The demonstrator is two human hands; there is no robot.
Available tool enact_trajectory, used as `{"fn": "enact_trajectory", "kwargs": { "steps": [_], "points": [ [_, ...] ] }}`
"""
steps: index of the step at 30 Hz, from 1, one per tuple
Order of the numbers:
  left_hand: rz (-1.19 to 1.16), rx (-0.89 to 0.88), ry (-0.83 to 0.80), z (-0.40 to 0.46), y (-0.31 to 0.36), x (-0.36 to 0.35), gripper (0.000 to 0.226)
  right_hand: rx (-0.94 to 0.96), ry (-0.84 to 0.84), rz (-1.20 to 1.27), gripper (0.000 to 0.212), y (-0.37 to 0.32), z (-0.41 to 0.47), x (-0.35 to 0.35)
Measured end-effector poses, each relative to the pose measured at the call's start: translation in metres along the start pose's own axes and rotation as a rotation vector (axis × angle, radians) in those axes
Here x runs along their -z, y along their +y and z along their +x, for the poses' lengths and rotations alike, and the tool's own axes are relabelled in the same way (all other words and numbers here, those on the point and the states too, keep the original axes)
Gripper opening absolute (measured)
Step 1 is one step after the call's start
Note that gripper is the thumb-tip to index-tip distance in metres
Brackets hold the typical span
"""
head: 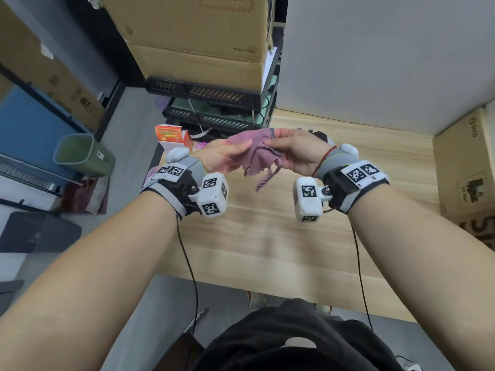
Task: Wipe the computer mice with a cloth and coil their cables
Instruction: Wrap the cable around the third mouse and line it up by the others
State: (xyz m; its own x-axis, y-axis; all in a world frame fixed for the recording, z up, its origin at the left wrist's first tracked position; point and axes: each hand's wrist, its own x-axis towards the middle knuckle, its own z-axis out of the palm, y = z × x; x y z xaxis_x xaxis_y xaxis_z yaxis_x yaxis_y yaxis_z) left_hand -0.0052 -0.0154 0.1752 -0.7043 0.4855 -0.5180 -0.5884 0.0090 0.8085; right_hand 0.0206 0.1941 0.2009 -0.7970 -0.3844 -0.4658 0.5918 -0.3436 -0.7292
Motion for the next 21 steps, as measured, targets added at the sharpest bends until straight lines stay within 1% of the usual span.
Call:
{"fn": "enact_trajectory", "kwargs": {
  "steps": [2,3,5,7,8,9,11,13,14,16,17,19,20,21],
  "points": [
    [-0.214,-0.088,-0.103,-0.002,0.004,-0.003,0.026,0.008,-0.035,0.087,0.017,-0.005,0.001,-0.002],
    [-0.27,-0.111,-0.134,-0.003,0.006,-0.005,0.026,0.026,-0.045,0.109,0.018,-0.006,0.002,-0.002],
    [-0.275,-0.118,-0.104,-0.002,0.008,-0.008,0.033,0.058,-0.027,0.101,0.022,-0.007,0.005,-0.002],
    [-0.2,-0.114,-0.012,0.0,0.009,-0.008,0.037,0.063,0.019,0.028,0.027,-0.006,0.01,0.001],
    [-0.146,-0.113,0.054,0.0,0.009,-0.006,0.035,0.059,0.044,-0.029,0.027,-0.004,0.013,0.003],
    [-0.075,-0.106,0.128,-0.001,0.009,-0.004,0.032,0.061,0.066,-0.104,0.025,-0.003,0.014,0.004],
    [0.041,-0.113,0.236,-0.001,0.008,0.002,0.035,0.074,0.116,-0.284,0.031,0.004,0.017,0.01],
    [0.078,-0.148,0.278,0.0,0.002,0.006,0.041,0.087,0.169,-0.479,0.036,0.011,0.019,0.014],
    [0.132,-0.182,0.283,0.0,-0.002,0.008,0.043,0.084,0.188,-0.563,0.036,0.015,0.02,0.014],
    [0.268,-0.248,0.272,0.001,-0.009,0.012,0.053,0.057,0.217,-0.633,0.036,0.023,0.025,0.015],
    [0.329,-0.275,0.262,0.0,-0.011,0.013,0.058,0.037,0.235,-0.587,0.033,0.026,0.027,0.014],
    [0.429,-0.304,0.253,0.0,-0.015,0.018,0.058,-0.022,0.248,-0.361,0.024,0.032,0.033,0.011],
    [0.447,-0.306,0.244,0.001,-0.016,0.02,0.058,-0.044,0.228,-0.266,0.016,0.035,0.036,0.009],
    [0.446,-0.299,0.228,0.001,-0.016,0.023,0.058,-0.054,0.191,-0.251,0.008,0.037,0.038,0.008]
  ]
}}
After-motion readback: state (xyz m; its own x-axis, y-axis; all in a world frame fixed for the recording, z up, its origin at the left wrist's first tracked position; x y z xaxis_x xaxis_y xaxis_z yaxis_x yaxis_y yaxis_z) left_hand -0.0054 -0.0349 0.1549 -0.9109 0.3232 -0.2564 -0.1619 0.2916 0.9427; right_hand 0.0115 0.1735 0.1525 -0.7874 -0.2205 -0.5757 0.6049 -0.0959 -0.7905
